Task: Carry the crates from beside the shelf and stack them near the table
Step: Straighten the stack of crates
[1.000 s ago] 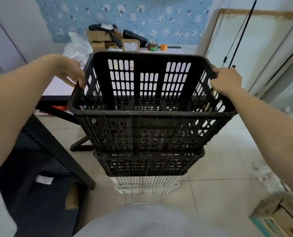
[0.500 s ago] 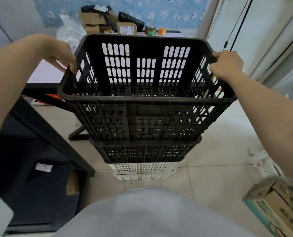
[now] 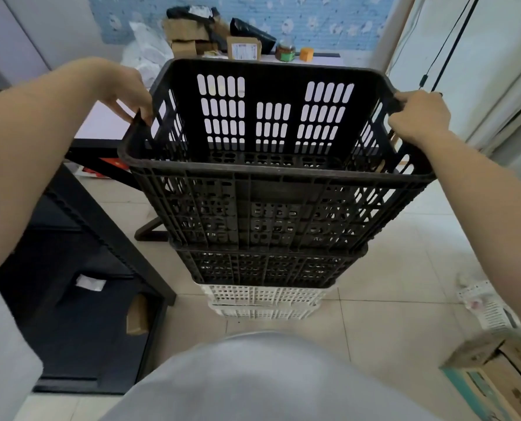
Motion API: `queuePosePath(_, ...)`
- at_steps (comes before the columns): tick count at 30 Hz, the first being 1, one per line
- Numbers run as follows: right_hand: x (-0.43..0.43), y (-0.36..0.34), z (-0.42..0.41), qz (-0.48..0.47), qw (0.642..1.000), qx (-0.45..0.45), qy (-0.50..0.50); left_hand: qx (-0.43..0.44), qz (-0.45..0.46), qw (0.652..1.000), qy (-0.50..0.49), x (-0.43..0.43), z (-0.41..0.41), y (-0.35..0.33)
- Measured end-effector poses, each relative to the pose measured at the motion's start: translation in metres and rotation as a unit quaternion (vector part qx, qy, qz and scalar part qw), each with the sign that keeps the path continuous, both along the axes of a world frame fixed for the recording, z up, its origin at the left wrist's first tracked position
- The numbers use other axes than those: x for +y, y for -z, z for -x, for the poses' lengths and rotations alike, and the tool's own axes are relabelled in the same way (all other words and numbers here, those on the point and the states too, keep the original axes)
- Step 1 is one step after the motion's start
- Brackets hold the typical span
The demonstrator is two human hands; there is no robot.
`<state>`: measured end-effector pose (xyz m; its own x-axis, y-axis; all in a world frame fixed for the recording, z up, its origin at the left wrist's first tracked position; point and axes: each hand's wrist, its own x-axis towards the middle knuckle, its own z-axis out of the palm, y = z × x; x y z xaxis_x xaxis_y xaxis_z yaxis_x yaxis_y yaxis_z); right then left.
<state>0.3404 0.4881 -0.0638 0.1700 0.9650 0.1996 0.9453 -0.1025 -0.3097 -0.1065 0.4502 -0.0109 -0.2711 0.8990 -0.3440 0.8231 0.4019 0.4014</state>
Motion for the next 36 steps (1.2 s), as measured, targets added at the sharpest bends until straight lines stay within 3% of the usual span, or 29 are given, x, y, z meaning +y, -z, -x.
queuePosePath(9,0.003,0.002,-0.001,0.009,1.0,-0.01,-0.018,0.034,-0.054,0.998,-0.013,0.003,0.0,0.007)
queuePosePath(13,0.004,0.005,-0.002,0.069,0.996,-0.042,-0.026,0.066,-0.058,0.996,-0.003,0.0,-0.001,0.01)
queuePosePath(21,-0.008,0.009,-0.018,0.111,0.992,-0.026,-0.06,0.184,-0.088,0.979,-0.008,-0.029,-0.012,0.022)
queuePosePath(30,-0.004,0.018,-0.026,0.092,0.99,-0.018,-0.107,0.135,-0.106,0.978,-0.12,-0.109,-0.01,0.042)
queuePosePath(36,-0.019,0.017,-0.028,0.097,0.99,-0.026,-0.1,0.111,-0.099,0.981,-0.122,-0.155,-0.012,0.047)
